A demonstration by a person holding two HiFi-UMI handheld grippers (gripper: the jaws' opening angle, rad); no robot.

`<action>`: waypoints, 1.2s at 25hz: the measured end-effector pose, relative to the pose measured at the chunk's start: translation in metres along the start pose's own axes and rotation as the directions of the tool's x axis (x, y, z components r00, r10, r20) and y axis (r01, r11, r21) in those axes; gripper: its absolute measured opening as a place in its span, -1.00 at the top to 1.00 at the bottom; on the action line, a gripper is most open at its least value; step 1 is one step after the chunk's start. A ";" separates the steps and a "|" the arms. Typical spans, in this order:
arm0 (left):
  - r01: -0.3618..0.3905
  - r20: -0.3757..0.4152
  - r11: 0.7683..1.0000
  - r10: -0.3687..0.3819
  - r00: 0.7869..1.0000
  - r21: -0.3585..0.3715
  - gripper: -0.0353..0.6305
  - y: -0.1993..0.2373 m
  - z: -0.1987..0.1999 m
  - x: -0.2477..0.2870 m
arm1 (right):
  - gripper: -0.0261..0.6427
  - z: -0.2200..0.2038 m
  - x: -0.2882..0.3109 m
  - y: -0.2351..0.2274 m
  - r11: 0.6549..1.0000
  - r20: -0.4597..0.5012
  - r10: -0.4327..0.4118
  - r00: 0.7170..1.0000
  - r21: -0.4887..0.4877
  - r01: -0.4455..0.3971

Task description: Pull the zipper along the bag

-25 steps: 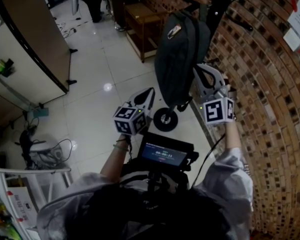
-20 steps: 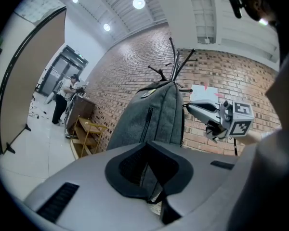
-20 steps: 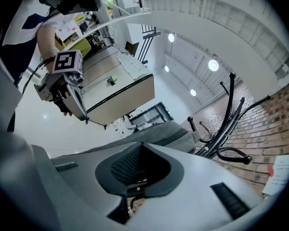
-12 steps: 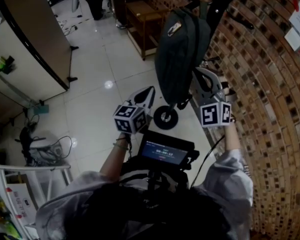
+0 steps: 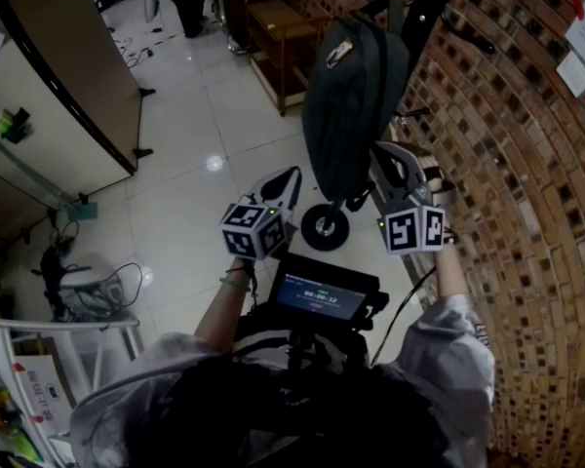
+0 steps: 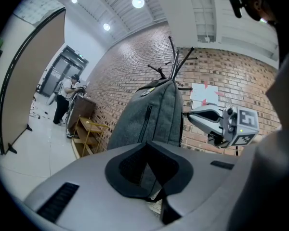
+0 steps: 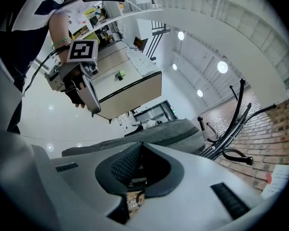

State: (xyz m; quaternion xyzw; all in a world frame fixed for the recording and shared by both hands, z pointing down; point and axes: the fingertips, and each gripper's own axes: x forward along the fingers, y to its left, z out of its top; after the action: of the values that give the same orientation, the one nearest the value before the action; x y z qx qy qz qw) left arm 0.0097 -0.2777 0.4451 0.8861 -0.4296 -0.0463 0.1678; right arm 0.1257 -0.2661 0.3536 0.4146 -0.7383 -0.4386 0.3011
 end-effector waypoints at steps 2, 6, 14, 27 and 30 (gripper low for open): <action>0.000 0.001 1.000 0.000 1.000 0.001 0.87 -0.001 0.000 -0.001 | 0.91 -0.001 -0.002 0.004 1.000 -0.006 0.015 1.000 -0.005 -0.015; -0.002 -0.002 1.000 0.002 1.000 0.002 0.87 -0.001 -0.001 -0.001 | 0.91 -0.004 -0.004 0.010 1.000 -0.013 0.025 1.000 -0.002 -0.025; -0.006 0.001 1.000 0.006 1.000 -0.002 0.87 -0.002 -0.003 -0.003 | 0.91 -0.010 -0.007 0.022 0.998 -0.035 0.061 0.998 -0.024 -0.062; -0.011 -0.006 1.000 0.011 1.000 0.002 0.87 0.000 -0.008 -0.005 | 0.89 -0.025 -0.014 0.065 0.990 -0.066 0.138 0.988 0.020 -0.137; -0.013 -0.010 1.000 0.013 1.000 0.000 0.87 0.000 -0.008 -0.005 | 0.89 -0.025 -0.013 0.067 0.991 -0.064 0.134 0.989 0.034 -0.132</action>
State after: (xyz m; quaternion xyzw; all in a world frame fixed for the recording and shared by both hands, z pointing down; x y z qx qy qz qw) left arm 0.0082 -0.2717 0.4523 0.8835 -0.4346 -0.0408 0.1701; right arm 0.1283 -0.2466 0.4231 0.3831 -0.7605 -0.3924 0.3477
